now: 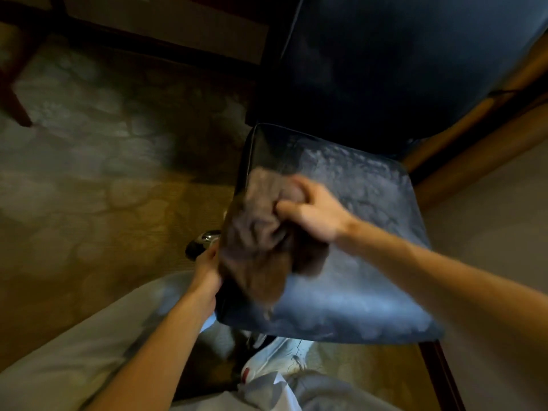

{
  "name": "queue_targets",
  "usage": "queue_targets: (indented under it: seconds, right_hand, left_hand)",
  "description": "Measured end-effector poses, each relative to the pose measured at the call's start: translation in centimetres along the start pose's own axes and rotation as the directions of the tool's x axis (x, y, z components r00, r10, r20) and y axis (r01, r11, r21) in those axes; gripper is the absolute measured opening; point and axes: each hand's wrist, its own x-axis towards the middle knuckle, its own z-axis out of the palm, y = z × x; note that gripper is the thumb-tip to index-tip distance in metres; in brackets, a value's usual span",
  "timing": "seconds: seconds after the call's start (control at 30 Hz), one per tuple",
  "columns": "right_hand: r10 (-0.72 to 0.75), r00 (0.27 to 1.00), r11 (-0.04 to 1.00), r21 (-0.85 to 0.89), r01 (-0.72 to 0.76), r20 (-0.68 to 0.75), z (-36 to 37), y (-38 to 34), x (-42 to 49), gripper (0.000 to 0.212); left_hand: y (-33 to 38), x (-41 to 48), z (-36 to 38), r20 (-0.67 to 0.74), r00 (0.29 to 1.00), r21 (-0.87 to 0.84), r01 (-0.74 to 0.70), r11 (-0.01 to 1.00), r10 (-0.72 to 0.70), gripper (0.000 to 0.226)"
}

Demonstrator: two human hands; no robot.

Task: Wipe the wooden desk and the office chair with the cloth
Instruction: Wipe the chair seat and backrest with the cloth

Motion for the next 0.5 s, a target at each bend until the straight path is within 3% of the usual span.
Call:
queue_targets:
  seconds: [0.07, 0.13, 0.2, 0.27, 0.33, 0.4, 0.5]
  right_hand:
    - [-0.130, 0.968, 0.975, -0.207, 0.085, -0.216, -2.6, -1.0, 2.0, 0.064]
    - [-0.267, 0.918, 0.908, -0.397, 0.136, -0.295, -5.2, -2.1, 4.4, 0.079]
    - [-0.276, 0.940, 0.819, -0.561, 0.120, -0.202, -7.2, -2.8, 7.7, 0.094]
    - [-0.168, 0.982, 0.760, -0.646, 0.074, -0.084, -7.8, -2.8, 11.1, 0.114]
    - [-0.126, 0.990, 0.730, -0.681, 0.047, -0.067, -7.6, -2.4, 14.7, 0.111]
    - [-0.137, 0.984, 0.740, -0.672, 0.026, -0.113, -7.0, -1.7, 17.8, 0.092]
    - [-0.012, 0.998, 0.762, -0.646, -0.035, -0.068, -5.4, 0.9, 21.4, 0.085]
  left_hand:
    - [-0.1, 0.3, 0.0, -0.011, 1.000, 0.084, -0.026, 0.996, 0.027, 0.032]
    - [-0.1, 0.7, 0.0, -0.003, 1.000, 0.131, -0.001, 0.991, 0.002, 0.042]
    - [-0.3, 1.3, -0.2, -0.008, 1.000, 0.153, -0.008, 0.988, 0.010, 0.046]
    - [-0.5, 1.8, -0.4, -0.003, 1.000, 0.165, -0.023, 0.986, 0.023, 0.049]
    - [-0.6, 2.8, -0.5, -0.014, 0.999, 0.180, -0.026, 0.983, 0.029, 0.047]
    - [-0.5, 3.2, -0.4, -0.002, 0.999, 0.186, -0.047, 0.981, 0.048, 0.046]
    - [-0.5, 4.1, -0.5, -0.003, 1.000, 0.178, -0.029, 0.984, 0.030, 0.039]
